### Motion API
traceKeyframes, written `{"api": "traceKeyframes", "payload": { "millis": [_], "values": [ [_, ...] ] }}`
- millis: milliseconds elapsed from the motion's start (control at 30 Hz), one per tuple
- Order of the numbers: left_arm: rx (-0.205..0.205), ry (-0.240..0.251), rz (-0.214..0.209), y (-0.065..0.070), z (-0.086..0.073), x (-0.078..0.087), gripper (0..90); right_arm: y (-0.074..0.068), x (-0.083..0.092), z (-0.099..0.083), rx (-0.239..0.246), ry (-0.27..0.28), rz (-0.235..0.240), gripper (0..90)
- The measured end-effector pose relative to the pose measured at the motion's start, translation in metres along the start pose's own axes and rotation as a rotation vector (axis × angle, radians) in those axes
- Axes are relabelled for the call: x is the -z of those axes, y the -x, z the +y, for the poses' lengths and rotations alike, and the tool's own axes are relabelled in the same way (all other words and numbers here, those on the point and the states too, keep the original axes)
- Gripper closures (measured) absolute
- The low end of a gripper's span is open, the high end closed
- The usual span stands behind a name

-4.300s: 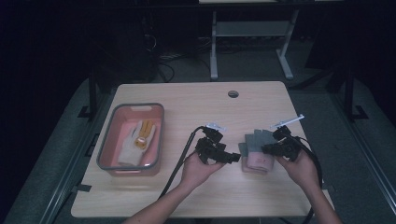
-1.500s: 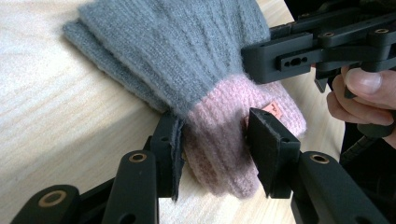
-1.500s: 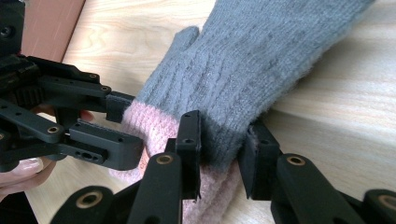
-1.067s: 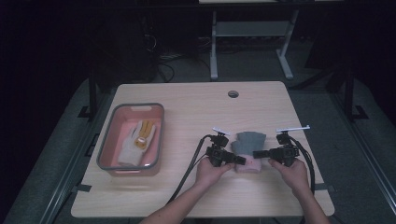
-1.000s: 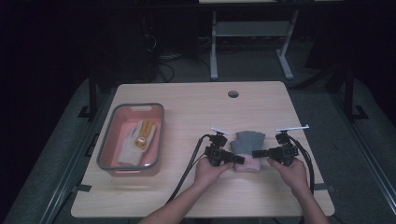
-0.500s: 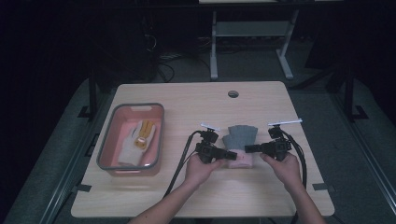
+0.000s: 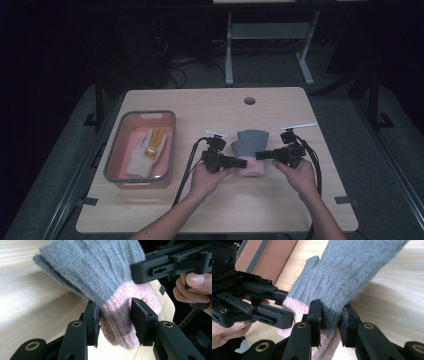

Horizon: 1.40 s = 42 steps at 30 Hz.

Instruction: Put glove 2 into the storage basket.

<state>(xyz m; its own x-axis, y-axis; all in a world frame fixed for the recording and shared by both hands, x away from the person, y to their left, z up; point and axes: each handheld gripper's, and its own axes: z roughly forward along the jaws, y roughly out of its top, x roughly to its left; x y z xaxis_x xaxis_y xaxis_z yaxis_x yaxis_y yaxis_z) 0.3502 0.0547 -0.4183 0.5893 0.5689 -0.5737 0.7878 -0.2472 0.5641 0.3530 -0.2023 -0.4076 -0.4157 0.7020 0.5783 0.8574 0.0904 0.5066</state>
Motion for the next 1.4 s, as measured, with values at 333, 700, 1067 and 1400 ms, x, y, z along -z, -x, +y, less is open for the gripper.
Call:
{"api": "traceKeyframes", "payload": {
  "millis": [333, 700, 1067, 1400],
  "values": [
    [-0.008, 0.026, 0.005, -0.002, 0.005, 0.022, 59.9, -0.016, -0.005, 0.013, 0.029, 0.000, 0.015, 73.4],
    [-0.016, 0.049, 0.022, -0.004, 0.008, 0.044, 60.0, -0.033, -0.010, 0.026, 0.062, 0.002, 0.031, 73.4],
    [-0.035, 0.078, 0.049, -0.006, 0.010, 0.069, 59.9, -0.055, -0.016, 0.041, 0.099, -0.010, 0.043, 73.4],
    [-0.052, 0.087, 0.069, -0.010, 0.016, 0.092, 60.0, -0.071, -0.024, 0.055, 0.123, -0.006, 0.059, 73.4]
  ]
}}
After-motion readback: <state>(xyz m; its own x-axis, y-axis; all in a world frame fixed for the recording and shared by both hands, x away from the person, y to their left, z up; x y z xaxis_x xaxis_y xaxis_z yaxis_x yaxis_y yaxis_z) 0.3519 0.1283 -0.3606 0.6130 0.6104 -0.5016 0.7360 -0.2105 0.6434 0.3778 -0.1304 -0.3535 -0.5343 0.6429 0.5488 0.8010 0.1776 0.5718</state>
